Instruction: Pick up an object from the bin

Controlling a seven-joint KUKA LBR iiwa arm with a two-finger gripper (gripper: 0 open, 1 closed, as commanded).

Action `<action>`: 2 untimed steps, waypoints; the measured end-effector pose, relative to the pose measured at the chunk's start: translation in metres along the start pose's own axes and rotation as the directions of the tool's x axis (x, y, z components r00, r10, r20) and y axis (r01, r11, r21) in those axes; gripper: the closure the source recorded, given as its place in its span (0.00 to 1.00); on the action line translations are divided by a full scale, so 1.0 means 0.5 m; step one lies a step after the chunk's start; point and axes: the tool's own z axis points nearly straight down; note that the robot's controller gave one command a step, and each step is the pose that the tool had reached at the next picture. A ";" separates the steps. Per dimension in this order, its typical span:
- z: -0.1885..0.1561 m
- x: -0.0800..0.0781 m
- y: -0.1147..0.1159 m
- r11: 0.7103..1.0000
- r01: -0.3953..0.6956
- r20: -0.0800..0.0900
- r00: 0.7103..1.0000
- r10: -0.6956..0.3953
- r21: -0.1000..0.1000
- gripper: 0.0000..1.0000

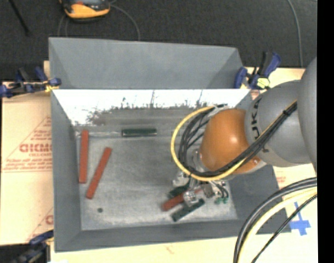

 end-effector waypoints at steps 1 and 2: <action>-0.002 0.001 -0.003 1.000 -0.004 0.000 1.000 0.004 -0.002 0.00; 0.015 -0.069 -0.068 0.999 0.021 -0.031 0.999 -0.022 -0.029 1.00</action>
Offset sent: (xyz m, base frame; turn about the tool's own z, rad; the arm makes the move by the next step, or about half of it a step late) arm 0.0355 -0.0320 -0.0157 -0.0190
